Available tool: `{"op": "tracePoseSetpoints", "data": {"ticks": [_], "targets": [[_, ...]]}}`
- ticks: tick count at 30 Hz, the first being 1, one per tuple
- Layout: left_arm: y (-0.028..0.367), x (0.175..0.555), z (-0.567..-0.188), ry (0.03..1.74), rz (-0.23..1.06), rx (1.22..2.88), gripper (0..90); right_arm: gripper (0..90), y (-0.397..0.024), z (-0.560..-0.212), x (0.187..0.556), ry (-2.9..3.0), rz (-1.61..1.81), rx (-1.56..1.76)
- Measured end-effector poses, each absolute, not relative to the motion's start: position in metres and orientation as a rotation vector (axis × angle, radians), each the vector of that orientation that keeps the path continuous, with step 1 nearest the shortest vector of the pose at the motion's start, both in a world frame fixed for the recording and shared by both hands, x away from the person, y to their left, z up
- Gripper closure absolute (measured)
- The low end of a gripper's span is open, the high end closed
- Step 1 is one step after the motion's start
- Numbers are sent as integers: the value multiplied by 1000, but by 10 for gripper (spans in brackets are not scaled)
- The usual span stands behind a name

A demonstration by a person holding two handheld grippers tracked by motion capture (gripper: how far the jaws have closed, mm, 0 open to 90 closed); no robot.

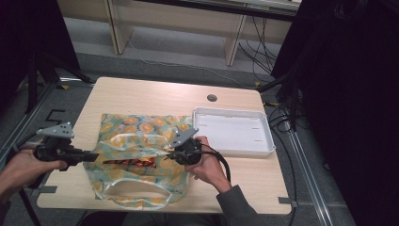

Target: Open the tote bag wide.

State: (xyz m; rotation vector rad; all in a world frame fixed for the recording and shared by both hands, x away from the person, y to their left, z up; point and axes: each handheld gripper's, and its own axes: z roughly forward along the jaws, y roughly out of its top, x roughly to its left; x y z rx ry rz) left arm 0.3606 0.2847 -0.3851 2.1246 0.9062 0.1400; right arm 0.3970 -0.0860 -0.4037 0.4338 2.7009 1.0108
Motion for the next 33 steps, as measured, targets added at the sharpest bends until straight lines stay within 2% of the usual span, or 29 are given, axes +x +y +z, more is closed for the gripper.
{"op": "tracePoseSetpoints", "data": {"ticks": [5, 6, 9, 11, 13, 15, 17, 19, 23, 27, 33], "targets": [[292, 409, -425, 1072, 213, 2219, 882, 900, -77, -417, 425, 2680, 950, 494], [289, 420, -443, 1083, 207, 2329, 880, 900, -70, -426, 435, 2681, 906, 489], [287, 425, -458, 1090, 200, 2351, 863, 900, -65, -433, 441, 2690, 867, 514], [287, 423, -464, 1122, 206, 2339, 777, 900, -61, -439, 445, 2695, 847, 520], [293, 417, -455, 1135, 192, 2319, 618, 900, -61, -441, 447, 2696, 835, 521], [298, 406, -439, 1135, 218, 2279, 501, 900, -63, -440, 447, 2693, 842, 528], [302, 392, -419, 1117, 277, 2274, 410, 900, -66, -439, 447, 2694, 868, 545], [301, 377, -405, 1076, 278, 2267, 351, 900, -66, -438, 446, 2693, 889, 573], [302, 360, -384, 1000, 299, 2272, 318, 900, -62, -439, 445, 2693, 861, 543], [295, 351, -374, 982, 308, 2169, 316, 900, -64, -438, 448, 2695, 871, 553], [247, 344, -388, 865, 324, 2255, 337, 900, -67, -437, 449, 2692, 878, 583]]}}
